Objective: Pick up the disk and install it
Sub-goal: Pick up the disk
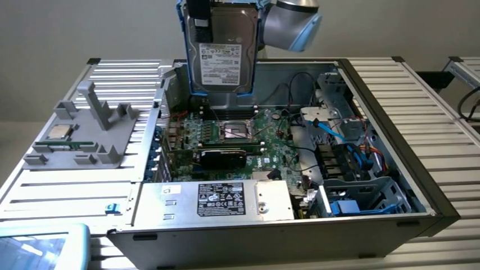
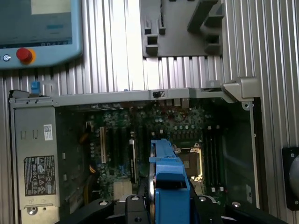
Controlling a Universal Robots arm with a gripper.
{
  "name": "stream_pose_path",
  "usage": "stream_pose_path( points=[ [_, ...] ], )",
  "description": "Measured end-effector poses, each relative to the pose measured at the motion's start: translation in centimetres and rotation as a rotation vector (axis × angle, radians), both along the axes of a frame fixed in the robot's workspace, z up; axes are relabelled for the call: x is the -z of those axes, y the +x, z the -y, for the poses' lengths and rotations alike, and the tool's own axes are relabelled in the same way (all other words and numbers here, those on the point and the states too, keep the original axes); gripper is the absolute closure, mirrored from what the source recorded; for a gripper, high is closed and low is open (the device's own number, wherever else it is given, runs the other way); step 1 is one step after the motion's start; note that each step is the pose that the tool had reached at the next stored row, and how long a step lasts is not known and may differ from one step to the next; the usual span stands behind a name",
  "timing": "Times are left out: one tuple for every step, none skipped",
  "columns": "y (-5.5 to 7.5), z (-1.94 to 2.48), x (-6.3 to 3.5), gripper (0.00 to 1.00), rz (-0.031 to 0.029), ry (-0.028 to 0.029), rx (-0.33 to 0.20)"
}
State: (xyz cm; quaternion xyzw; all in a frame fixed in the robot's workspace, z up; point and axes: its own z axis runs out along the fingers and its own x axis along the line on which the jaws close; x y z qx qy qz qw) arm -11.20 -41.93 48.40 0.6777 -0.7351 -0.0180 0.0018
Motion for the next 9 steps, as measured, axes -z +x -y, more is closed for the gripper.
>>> stream_pose_path(
  points=[
    [0.2,0.20,-0.01,0.63,-0.0001,0.0002,0.000],
    [0.5,0.40,-0.02,0.63,0.0000,0.0004,0.000],
    [0.7,0.61,-0.03,0.63,-0.0001,0.0006,0.000],
    [1.0,0.82,-0.04,0.63,-0.0001,0.0007,0.000],
    [1.3,1.04,-0.05,0.63,-0.0001,0.0008,0.000],
    [1.6,1.27,-0.06,0.63,-0.0001,0.0010,0.000],
    [1.8,1.50,-0.07,0.63,-0.0002,0.0011,0.000],
    [2.1,1.75,-0.07,0.63,-0.0002,0.0012,0.000],
    [2.4,1.97,-0.07,0.63,-0.0002,0.0013,0.000]
  ],
)
